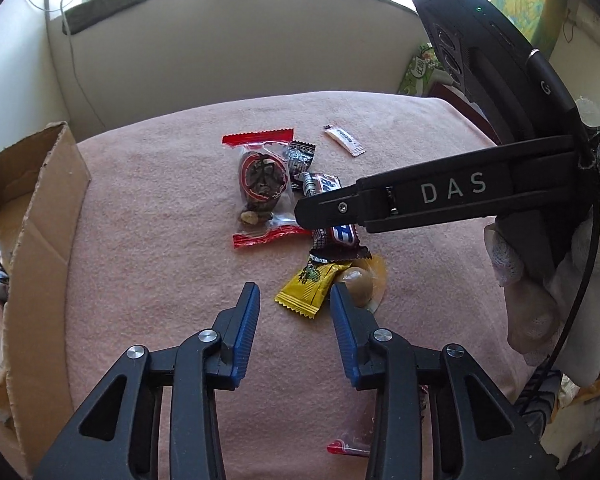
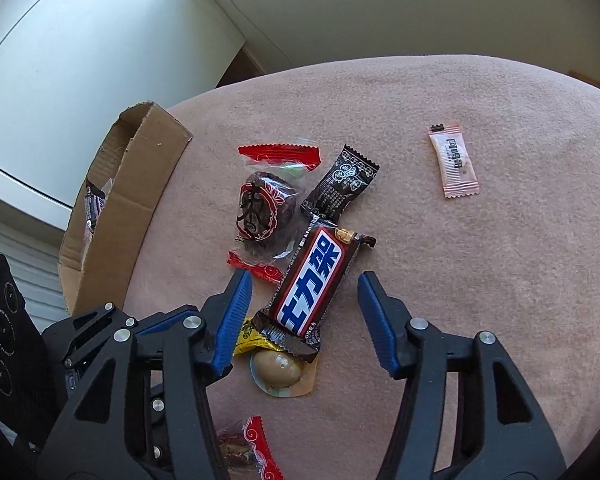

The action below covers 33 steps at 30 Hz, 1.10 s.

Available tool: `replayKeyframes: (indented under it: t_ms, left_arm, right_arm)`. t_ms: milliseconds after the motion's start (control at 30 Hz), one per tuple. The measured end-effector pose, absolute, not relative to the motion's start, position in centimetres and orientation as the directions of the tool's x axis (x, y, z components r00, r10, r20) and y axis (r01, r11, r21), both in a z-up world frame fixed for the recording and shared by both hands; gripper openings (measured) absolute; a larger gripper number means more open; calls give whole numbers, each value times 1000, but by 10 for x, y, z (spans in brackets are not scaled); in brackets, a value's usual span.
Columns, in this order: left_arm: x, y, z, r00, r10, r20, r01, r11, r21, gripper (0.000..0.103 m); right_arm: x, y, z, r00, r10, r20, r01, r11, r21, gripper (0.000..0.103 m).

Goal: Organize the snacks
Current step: 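Close the right tool on the blue-labelled chocolate bar, then grasp the yellow candy packet with the left tool while the right tool holds the chocolate bar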

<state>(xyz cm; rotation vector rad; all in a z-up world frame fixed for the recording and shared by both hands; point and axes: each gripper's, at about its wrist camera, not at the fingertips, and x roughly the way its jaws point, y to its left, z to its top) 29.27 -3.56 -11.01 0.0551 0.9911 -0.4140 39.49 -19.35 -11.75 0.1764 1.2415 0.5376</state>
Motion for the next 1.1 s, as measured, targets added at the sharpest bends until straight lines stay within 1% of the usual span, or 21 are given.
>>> replayKeyframes:
  t_ms: [67,133,167,200,233,300,400,500,733,967,1033,1100]
  left_arm:
    - [296,-40,-113,470,-310,-827,380,916,-128,35]
    - [298,-44,-117,460,-303,-835,389,914,-117,35]
    - [300,-45,-119,459,-294,-838,392,914,-107,35]
    - [301,-45,-121,457,-286,-842,394,914,-97,35]
    - [303,-47,-122,456,-279,-845,395,914,-89,35]
    - [306,-50,-124,456,-270,-848,396,915,-78,33]
    - [308,-51,-123,453,-280,-847,401,912,-87,33]
    - [312,-55,-123,452,-282,-846,415,906,-81,33]
    - [318,-68,-121,463,-266,-845,470,882,-20,33]
    - [328,-79,-124,461,-262,-848,502,865,5,33]
    - [330,-80,-125,454,-278,-846,501,865,-15,27]
    - [326,-81,-125,460,-279,-843,505,863,-10,22]
  right_arm:
    - [396,-191,-120,211,470,-857,-302,865,401,54]
    - [397,-188,-120,212,452,-866,-316,871,377,48]
    - [397,-188,-120,215,438,-873,-322,875,360,43]
    - [398,-188,-121,216,430,-877,-327,878,350,40]
    - [400,-189,-122,213,428,-878,-331,877,348,40]
    - [400,-190,-121,215,416,-884,-340,880,332,35]
    - [399,-195,-120,227,385,-895,-352,889,293,32]
    - [400,-201,-120,226,371,-901,-354,893,279,31]
    - [394,-210,-116,233,339,-911,-371,897,239,31]
    - [397,-210,-118,237,330,-914,-376,898,227,31]
    - [397,-210,-117,242,328,-913,-381,897,221,31]
    - [396,-211,-117,247,324,-913,-387,897,214,30]
